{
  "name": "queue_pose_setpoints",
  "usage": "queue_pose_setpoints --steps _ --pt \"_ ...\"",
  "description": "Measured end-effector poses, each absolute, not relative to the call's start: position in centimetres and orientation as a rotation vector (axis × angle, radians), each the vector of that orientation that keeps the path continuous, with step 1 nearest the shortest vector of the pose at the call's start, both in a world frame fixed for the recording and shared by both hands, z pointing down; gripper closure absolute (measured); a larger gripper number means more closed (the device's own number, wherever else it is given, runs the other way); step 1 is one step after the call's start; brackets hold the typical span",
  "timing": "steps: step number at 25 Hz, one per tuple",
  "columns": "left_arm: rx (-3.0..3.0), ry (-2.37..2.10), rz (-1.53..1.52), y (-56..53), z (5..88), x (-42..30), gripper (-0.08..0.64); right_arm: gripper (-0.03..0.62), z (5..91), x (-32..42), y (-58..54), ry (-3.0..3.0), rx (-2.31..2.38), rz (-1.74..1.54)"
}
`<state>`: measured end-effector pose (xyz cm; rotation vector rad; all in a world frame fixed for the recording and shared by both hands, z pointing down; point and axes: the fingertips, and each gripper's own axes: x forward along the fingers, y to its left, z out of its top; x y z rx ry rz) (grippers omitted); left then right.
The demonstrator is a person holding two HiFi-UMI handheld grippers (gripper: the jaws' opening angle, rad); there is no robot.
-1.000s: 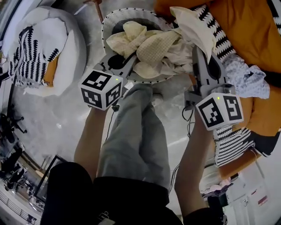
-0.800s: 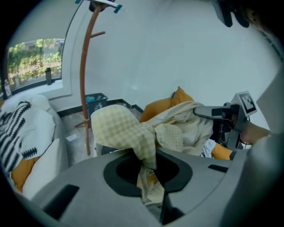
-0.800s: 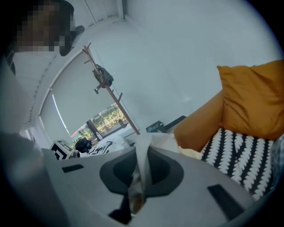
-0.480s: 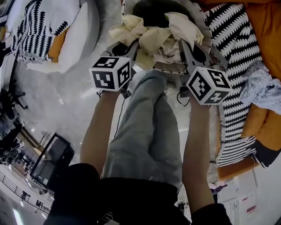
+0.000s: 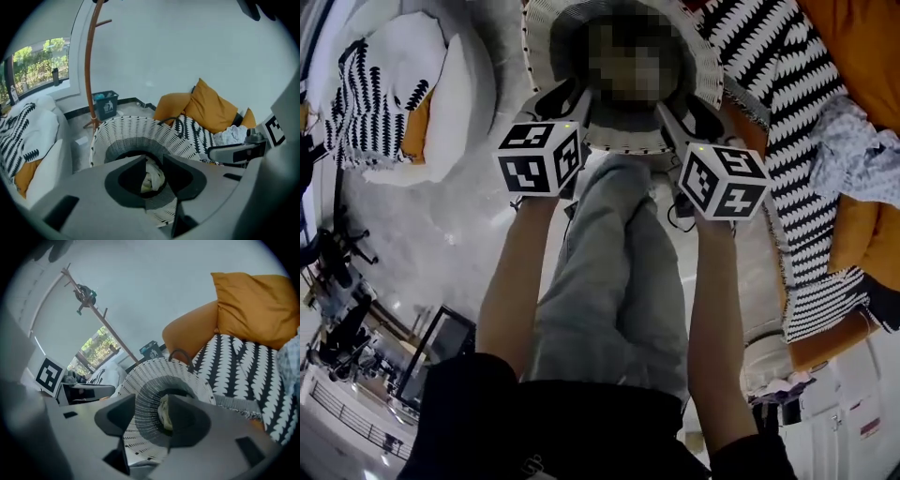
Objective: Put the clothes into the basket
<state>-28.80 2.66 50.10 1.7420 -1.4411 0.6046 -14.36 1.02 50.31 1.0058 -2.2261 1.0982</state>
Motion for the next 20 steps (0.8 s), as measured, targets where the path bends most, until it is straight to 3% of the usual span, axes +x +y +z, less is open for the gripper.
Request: queue_pose_setpoints --steps 20 --pt "2.166 -0.800 0.839 -4.2 49.4 -1.1 0.448 0.373 49.7 13.9 3.3 -1.814 1.878 1.265"
